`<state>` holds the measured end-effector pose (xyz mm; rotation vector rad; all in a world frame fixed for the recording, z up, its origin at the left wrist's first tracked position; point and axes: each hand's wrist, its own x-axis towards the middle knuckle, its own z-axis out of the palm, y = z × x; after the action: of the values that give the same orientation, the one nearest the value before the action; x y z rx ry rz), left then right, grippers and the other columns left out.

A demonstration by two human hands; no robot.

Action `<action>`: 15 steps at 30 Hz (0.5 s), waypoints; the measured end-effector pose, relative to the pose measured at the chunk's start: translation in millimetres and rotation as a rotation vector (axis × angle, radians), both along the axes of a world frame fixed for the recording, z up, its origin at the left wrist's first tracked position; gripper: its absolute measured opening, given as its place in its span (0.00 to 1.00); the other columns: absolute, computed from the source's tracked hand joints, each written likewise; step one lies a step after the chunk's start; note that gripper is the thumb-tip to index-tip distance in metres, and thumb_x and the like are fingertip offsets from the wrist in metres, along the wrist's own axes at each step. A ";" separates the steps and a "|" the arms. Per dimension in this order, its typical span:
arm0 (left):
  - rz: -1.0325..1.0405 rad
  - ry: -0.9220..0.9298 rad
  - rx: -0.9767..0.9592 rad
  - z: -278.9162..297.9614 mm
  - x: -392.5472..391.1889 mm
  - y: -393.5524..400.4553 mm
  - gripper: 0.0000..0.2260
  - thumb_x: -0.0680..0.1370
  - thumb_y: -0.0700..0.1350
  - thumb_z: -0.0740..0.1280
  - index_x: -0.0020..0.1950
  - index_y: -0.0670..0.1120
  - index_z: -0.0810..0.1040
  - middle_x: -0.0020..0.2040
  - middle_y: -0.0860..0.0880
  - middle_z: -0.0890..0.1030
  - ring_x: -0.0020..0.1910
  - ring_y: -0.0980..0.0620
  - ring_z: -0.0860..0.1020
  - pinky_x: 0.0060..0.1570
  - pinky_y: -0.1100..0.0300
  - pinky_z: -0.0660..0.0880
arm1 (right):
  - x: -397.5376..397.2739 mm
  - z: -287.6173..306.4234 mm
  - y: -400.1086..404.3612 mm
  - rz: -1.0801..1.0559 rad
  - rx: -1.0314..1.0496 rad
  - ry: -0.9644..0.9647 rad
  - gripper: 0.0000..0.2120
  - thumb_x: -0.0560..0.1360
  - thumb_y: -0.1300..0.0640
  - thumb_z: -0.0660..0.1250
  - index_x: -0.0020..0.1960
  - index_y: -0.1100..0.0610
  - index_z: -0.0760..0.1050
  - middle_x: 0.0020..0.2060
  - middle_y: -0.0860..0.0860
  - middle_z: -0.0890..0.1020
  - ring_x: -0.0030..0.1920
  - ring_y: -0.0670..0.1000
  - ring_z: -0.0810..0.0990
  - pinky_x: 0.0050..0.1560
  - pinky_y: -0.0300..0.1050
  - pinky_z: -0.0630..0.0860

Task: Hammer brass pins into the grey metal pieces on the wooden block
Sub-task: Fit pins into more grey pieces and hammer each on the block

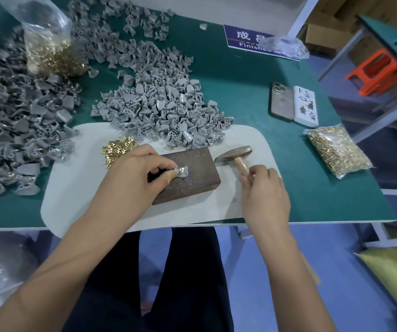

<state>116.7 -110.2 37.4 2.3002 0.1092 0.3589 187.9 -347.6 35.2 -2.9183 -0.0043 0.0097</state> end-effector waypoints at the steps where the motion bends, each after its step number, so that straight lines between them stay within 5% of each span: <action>1: 0.000 -0.004 0.003 0.0 0.1 0.1 0.04 0.75 0.46 0.75 0.48 0.56 0.86 0.40 0.56 0.76 0.42 0.59 0.75 0.40 0.70 0.67 | 0.6 2.0 -2.8 -0.006 -0.007 0.007 0.13 0.85 0.50 0.59 0.63 0.57 0.72 0.58 0.56 0.74 0.56 0.62 0.76 0.49 0.55 0.70; 3: 0.002 -0.009 -0.004 0.2 0.0 -0.1 0.04 0.75 0.46 0.75 0.47 0.56 0.86 0.39 0.56 0.76 0.42 0.59 0.75 0.40 0.71 0.66 | -2.0 10.3 -8.2 -0.031 0.076 -0.034 0.13 0.86 0.48 0.55 0.60 0.54 0.72 0.54 0.52 0.75 0.48 0.60 0.78 0.43 0.53 0.69; 7: -0.003 -0.002 -0.020 1.7 2.1 2.0 0.05 0.74 0.47 0.76 0.47 0.57 0.87 0.38 0.56 0.77 0.41 0.60 0.75 0.39 0.69 0.67 | -23.8 37.3 -7.2 0.115 0.672 -0.011 0.12 0.85 0.47 0.53 0.50 0.47 0.74 0.32 0.42 0.77 0.30 0.44 0.71 0.33 0.43 0.67; 11: -0.009 0.001 0.000 3.0 4.9 3.8 0.04 0.73 0.49 0.77 0.47 0.56 0.87 0.37 0.57 0.77 0.40 0.59 0.75 0.36 0.71 0.65 | -47.8 48.9 5.1 0.399 0.500 0.081 0.12 0.84 0.40 0.55 0.54 0.43 0.74 0.29 0.44 0.72 0.28 0.48 0.68 0.29 0.43 0.66; 15: -0.023 -0.009 0.007 3.7 5.3 3.9 0.04 0.73 0.48 0.77 0.47 0.55 0.87 0.37 0.57 0.76 0.38 0.59 0.75 0.37 0.65 0.68 | -52.5 50.4 13.4 0.394 0.343 0.026 0.14 0.84 0.38 0.52 0.57 0.42 0.73 0.30 0.41 0.74 0.30 0.51 0.71 0.30 0.49 0.68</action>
<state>122.0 -106.3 41.1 2.3046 0.0773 0.3578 135.4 -334.2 85.6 -2.5286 -0.5221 0.1005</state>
